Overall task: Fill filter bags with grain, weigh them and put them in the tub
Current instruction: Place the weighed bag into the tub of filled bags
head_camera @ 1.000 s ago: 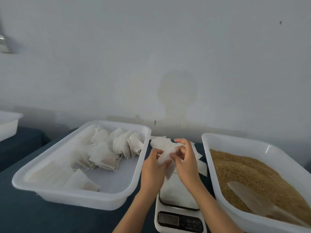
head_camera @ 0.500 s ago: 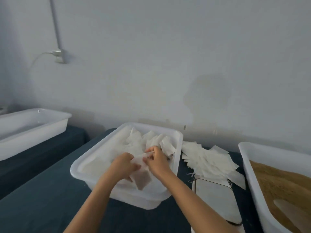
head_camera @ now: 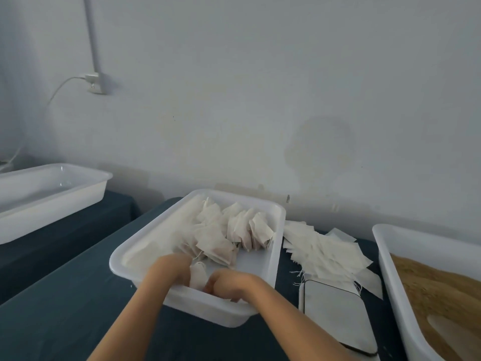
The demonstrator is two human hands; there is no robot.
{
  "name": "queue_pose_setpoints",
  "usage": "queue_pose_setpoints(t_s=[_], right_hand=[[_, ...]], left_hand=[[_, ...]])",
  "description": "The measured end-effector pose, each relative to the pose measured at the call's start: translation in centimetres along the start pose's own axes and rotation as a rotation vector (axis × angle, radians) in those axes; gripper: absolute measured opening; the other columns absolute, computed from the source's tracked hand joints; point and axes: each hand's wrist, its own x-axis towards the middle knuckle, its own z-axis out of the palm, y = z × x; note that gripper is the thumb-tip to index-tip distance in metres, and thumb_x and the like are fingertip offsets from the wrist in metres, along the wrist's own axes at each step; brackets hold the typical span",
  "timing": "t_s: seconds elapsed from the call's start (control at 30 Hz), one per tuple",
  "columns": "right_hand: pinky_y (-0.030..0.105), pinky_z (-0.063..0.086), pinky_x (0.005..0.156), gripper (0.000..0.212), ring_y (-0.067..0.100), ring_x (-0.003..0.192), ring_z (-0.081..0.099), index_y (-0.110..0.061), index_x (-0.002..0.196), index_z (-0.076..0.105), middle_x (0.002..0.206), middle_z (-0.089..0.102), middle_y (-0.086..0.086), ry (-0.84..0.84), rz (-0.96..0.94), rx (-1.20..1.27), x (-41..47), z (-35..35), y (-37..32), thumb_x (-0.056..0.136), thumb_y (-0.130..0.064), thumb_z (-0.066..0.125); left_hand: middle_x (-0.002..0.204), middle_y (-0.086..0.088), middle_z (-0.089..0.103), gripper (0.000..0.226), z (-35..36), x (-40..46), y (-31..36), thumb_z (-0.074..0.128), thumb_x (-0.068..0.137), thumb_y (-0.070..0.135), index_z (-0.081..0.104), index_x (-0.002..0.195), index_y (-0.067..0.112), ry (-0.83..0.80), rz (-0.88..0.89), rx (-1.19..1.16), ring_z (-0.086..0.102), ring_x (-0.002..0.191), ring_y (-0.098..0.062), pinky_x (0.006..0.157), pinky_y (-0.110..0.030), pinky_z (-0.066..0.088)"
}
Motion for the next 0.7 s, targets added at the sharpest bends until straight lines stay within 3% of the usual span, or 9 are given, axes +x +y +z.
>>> queue_pose_setpoints(t_s=[0.1,0.17,0.27,0.33,0.43,0.53,0.7], right_hand=[[0.04,0.042,0.103,0.038,0.025,0.126,0.047,-0.01,0.133,0.049,0.138,0.048,0.009,-0.072,-0.074,0.064,-1.3,-0.9,0.8,0.096,-0.01,0.043],[0.036,0.045,0.096,0.037,0.02,0.12,0.052,-0.01,0.13,0.05,0.134,0.053,0.008,-0.025,-0.156,0.205,-2.5,-2.3,1.8,0.095,-0.002,0.041],[0.022,0.049,0.077,0.028,0.012,0.1,0.061,-0.011,0.115,0.058,0.115,0.065,0.003,0.298,-0.266,0.419,-4.6,-5.7,4.4,0.094,-0.002,0.042],[0.02,0.049,0.072,0.025,0.007,0.084,0.064,-0.012,0.102,0.061,0.097,0.068,0.0,0.502,-0.262,0.568,-5.7,-8.1,7.0,0.094,0.001,0.041],[0.025,0.049,0.069,0.027,0.012,0.073,0.062,-0.011,0.087,0.06,0.09,0.067,0.008,0.809,-0.09,0.707,-6.1,-10.5,12.1,0.09,0.005,0.039],[0.034,0.049,0.077,0.025,0.022,0.088,0.062,-0.009,0.086,0.061,0.094,0.067,0.011,1.013,0.174,0.62,-5.4,-10.6,17.2,0.087,0.004,0.04],[0.034,0.044,0.087,0.019,0.028,0.107,0.055,-0.003,0.102,0.06,0.114,0.061,0.013,0.981,0.44,0.408,-3.7,-9.1,22.2,0.09,-0.006,0.046]], left_hand=[[0.129,-0.005,0.054,0.062,-0.3,0.0,0.9,0.07,0.081,0.024,0.038,0.132,0.012,0.114,-0.007,-0.055,0.053,0.115,-0.023,0.091,-0.029,0.044],[0.124,-0.004,0.056,0.059,-0.9,-0.1,1.9,0.071,0.08,0.025,0.034,0.125,0.012,0.261,0.004,-0.12,0.055,0.111,-0.023,0.083,-0.029,0.044],[0.116,0.001,0.056,0.033,-2.0,0.0,4.0,0.062,0.084,0.02,0.04,0.108,0.017,0.453,0.064,-0.238,0.055,0.105,-0.02,0.079,-0.029,0.042],[0.112,0.003,0.058,0.026,-2.8,0.1,5.8,0.061,0.084,0.021,0.04,0.099,0.021,0.496,0.15,-0.333,0.056,0.102,-0.019,0.081,-0.029,0.042],[0.109,0.002,0.061,0.018,-3.6,0.2,8.9,0.058,0.085,0.021,0.044,0.097,0.022,0.529,0.23,-0.404,0.057,0.1,-0.021,0.082,-0.03,0.043],[0.107,0.002,0.063,0.013,-3.7,0.8,11.5,0.052,0.088,0.019,0.051,0.101,0.02,0.567,0.267,-0.428,0.058,0.097,-0.021,0.078,-0.028,0.041],[0.104,0.004,0.064,0.014,-2.8,1.9,13.6,0.05,0.092,0.024,0.053,0.105,0.019,0.567,0.297,-0.472,0.058,0.09,-0.017,0.076,-0.025,0.042]])
